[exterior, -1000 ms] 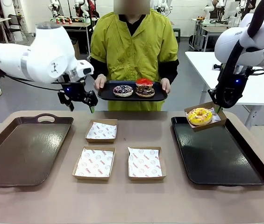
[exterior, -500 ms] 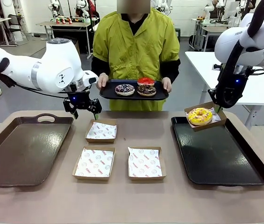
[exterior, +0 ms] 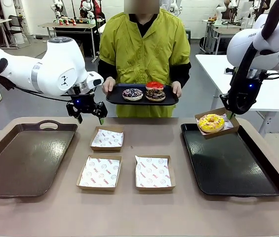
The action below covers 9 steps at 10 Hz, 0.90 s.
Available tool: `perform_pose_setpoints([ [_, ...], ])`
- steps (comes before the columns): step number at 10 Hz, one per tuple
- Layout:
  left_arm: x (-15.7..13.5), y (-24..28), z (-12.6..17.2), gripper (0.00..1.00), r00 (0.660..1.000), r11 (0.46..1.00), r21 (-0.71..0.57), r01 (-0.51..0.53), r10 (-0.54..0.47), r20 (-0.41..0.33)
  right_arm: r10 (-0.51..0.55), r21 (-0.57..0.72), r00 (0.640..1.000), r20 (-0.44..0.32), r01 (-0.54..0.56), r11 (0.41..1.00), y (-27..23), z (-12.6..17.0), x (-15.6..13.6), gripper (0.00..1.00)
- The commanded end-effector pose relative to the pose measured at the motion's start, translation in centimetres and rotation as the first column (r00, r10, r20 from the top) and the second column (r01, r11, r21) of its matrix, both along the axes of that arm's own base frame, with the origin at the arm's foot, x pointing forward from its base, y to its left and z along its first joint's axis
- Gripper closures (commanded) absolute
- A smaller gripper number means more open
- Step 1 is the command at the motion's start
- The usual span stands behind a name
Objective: Individually package the donuts and arrange them on the tray.
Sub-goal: Place the picked Paper togo box on the Handle tray while simultaneously picking up another Paper togo box from the table with the other hand.
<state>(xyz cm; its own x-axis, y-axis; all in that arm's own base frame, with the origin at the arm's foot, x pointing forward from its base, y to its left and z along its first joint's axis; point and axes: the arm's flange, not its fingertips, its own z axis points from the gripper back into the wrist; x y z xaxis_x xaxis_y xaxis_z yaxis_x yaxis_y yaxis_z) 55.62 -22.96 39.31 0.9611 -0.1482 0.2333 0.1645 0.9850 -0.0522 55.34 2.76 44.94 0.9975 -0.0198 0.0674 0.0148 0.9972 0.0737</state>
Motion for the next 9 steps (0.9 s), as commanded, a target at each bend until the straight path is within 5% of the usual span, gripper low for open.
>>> perform_pose_setpoints([
  [1, -0.2, 0.2, 0.0, 0.0, 1.0, 1.0, 0.007, 0.009, -0.009, 0.0, 0.002, -0.016, 1.0, -0.006, -0.002, 1.0, 0.0, 0.3, 0.1, 0.99],
  [5, 0.0, 0.1, -2.0, 0.0, 0.999, 1.0, 0.017, -0.008, 0.009, -0.033, 0.027, -0.024, 1.0, -0.013, -0.028, 0.999, -0.1, -2.1, 0.9, 0.99],
  [9, 1.2, -0.3, -4.8, 0.0, 0.988, 1.0, 0.029, 0.002, 0.003, -0.154, 0.041, 0.012, 0.999, 0.029, -0.042, 0.999, -0.2, -5.1, 2.7, 0.99],
])
